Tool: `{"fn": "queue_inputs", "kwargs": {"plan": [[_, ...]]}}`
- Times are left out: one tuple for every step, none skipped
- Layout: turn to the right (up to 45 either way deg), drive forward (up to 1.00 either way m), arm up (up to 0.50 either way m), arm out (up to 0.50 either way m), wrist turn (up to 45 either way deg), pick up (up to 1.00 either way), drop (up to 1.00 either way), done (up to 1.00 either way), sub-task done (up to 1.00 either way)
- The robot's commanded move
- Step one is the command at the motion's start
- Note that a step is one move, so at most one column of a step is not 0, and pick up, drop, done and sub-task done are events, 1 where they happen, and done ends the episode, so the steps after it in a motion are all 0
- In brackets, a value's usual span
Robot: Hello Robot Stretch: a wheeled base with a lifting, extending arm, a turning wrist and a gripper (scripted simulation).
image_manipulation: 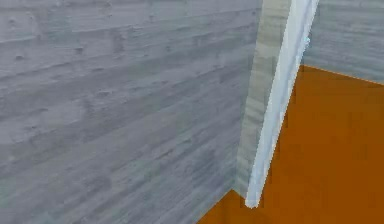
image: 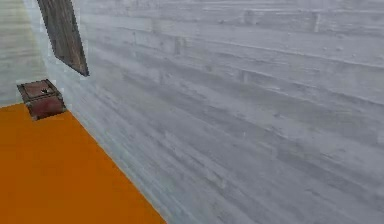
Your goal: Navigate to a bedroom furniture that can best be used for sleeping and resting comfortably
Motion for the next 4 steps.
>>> {"fn": "queue_inputs", "kwargs": {"plan": [[-45.0, 0.0, 0.0, 0.0, 0.0, 0.0, 0.0, 0.0, 0.0], [-39.0, 0.0, 0.0, 0.0, 0.0, 0.0, 0.0, 0.0, 0.0], [0.0, 0.3, 0.0, 0.0, 0.0, 0.0, 0.0, 0.0, 0.0], [-24.0, 0.0, 0.0, 0.0, 0.0, 0.0, 0.0, 0.0, 0.0]]}}
